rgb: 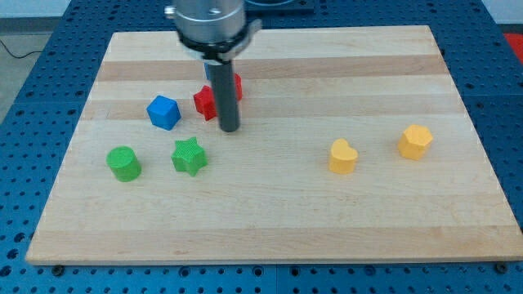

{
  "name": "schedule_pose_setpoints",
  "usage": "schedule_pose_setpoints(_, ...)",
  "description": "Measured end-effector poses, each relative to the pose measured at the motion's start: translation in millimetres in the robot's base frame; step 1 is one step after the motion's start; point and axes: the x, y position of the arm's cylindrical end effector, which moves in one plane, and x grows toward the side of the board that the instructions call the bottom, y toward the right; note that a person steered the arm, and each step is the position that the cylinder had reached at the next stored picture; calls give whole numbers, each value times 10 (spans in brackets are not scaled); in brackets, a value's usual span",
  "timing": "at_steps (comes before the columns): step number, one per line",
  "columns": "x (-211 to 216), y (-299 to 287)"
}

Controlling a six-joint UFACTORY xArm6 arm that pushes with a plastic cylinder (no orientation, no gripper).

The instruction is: Slightly move blue triangle towards blue cube

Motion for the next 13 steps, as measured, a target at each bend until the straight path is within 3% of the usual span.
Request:
schedule_pose_setpoints(1, -86, 740)
schedule_pose_setpoints(2, -494, 1419)
schedule_pose_setpoints(3, -1157, 1574)
schedule_pose_setpoints(4, -1558, 998)
schedule_pose_setpoints(5, -1617, 217)
schedule_pose_setpoints(7, -1196, -1042)
schedule_pose_setpoints(8, -1338, -1203)
schedule_pose_setpoints(9, -1669, -845)
schedule_pose_setpoints(10, -1744, 15)
schedule_pose_setpoints(11, -1704, 426)
schedule_pose_setpoints(13, -1417, -281)
